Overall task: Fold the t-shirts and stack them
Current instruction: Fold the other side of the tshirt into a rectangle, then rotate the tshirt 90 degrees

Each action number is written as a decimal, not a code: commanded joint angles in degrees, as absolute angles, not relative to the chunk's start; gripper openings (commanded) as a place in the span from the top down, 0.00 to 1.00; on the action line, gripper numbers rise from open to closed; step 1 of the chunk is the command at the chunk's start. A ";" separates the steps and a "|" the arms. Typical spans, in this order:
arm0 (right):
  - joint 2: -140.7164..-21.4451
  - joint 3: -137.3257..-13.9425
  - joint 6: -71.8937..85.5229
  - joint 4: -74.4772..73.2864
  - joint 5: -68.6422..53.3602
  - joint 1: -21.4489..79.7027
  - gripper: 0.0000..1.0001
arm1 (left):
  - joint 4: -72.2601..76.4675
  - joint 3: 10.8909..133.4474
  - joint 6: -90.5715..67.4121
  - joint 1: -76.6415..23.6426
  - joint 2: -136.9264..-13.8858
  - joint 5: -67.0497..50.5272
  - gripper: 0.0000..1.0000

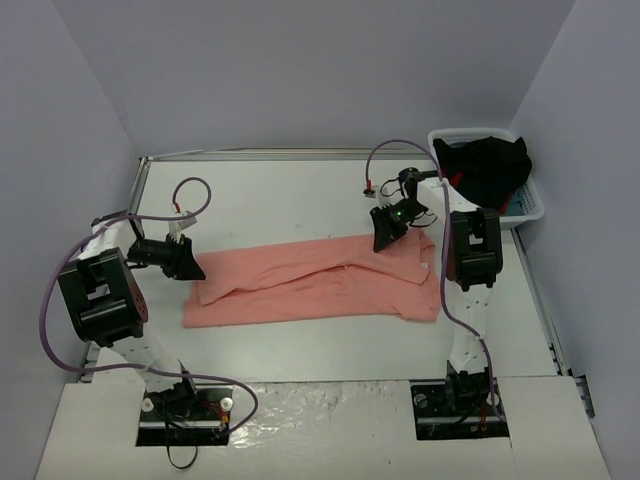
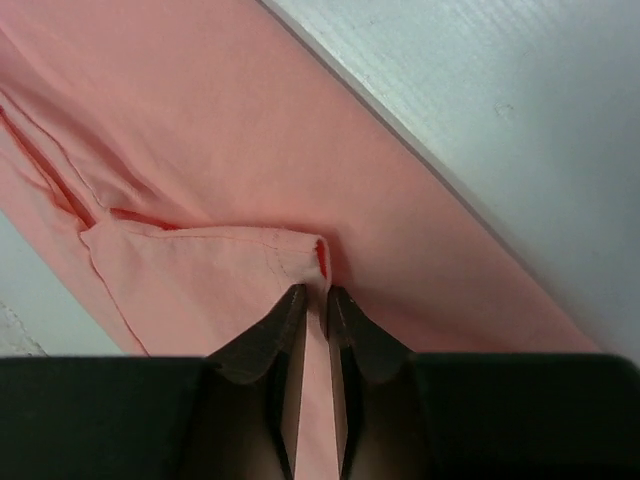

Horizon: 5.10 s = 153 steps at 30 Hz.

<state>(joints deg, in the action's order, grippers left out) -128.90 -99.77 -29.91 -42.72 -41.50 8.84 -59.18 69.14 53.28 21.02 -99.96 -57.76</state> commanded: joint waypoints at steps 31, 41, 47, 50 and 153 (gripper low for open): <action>-113.12 -83.85 -40.16 -52.47 -43.95 12.74 1.00 | -56.87 69.87 51.59 21.27 -98.61 -61.08 0.86; -114.08 -80.16 -43.42 -54.14 -41.57 15.55 0.92 | -55.37 68.82 50.80 21.27 -98.88 -61.17 0.86; -115.14 -79.19 -46.39 -56.50 -44.11 16.17 0.73 | -55.19 68.64 50.80 21.18 -99.23 -60.91 0.86; -115.49 -79.28 -48.60 -58.97 -45.79 16.26 0.70 | -55.11 68.64 50.80 21.18 -99.49 -61.08 0.86; -115.05 -109.07 -21.97 -36.03 -17.66 10.55 0.14 | -41.76 66.36 30.77 -34.81 -88.69 -23.74 0.98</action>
<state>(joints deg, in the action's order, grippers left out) -118.98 -110.24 -21.26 -35.35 -16.12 10.24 -45.84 65.84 33.04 -35.55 -94.54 -25.21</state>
